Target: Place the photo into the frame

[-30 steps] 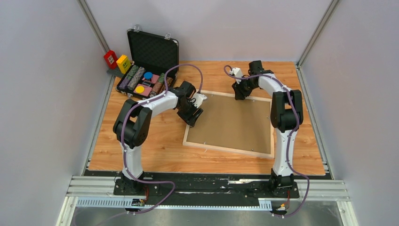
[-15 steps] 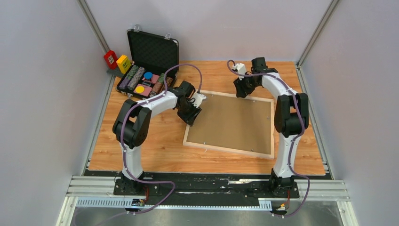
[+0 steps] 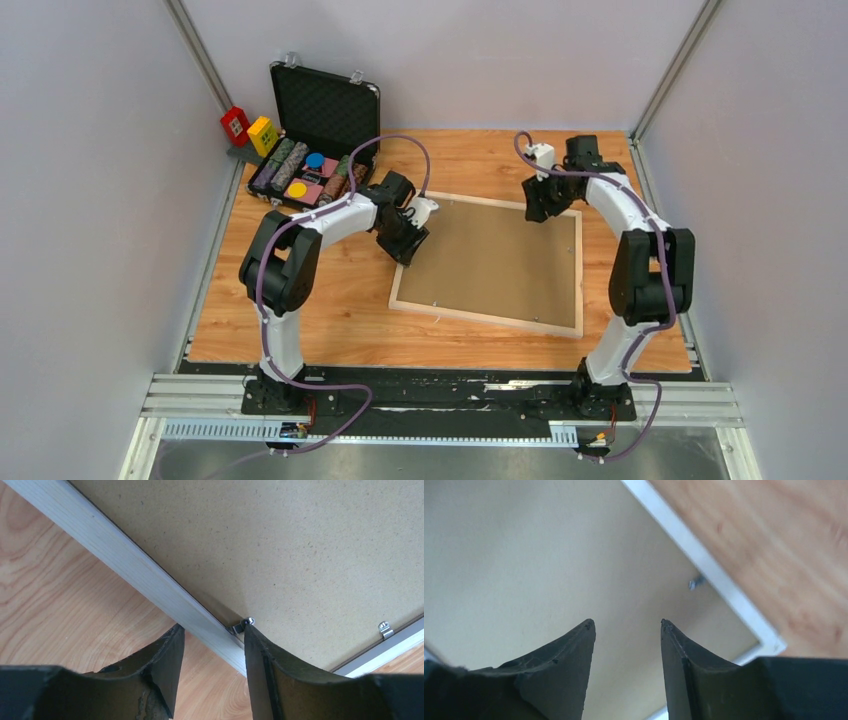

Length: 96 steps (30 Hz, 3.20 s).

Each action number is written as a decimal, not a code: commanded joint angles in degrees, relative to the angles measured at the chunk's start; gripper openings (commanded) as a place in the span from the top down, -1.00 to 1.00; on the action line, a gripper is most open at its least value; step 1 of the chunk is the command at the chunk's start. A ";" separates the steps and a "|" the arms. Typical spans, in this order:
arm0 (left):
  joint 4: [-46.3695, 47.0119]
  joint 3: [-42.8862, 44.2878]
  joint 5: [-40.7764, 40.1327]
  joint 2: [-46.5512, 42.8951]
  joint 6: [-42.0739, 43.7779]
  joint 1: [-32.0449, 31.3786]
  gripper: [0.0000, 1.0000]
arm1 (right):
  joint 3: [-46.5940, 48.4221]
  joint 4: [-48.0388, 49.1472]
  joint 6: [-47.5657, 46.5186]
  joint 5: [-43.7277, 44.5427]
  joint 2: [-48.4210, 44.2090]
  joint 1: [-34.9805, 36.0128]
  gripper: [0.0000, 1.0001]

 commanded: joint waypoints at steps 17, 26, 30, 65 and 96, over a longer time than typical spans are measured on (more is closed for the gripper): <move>1.92 6.37 -0.08 -2.24 -3.53 1.10 -0.72 | -29.07 6.58 14.13 0.09 -23.84 -14.00 -0.07; 5.06 6.34 -0.55 -1.73 -8.08 4.11 -0.72 | -28.80 8.05 15.01 4.07 -19.24 -17.45 -0.05; 5.30 6.59 -1.27 -1.78 -7.87 4.29 -0.72 | -27.78 8.36 14.80 5.93 -16.03 -18.12 -0.02; 6.32 10.91 6.44 8.00 -22.08 10.29 -0.51 | -14.03 8.64 13.61 -4.13 0.92 -14.15 0.97; 3.75 1.18 1.27 -0.29 -15.24 11.72 -0.75 | -17.81 10.37 16.15 -7.15 -3.90 -8.76 0.24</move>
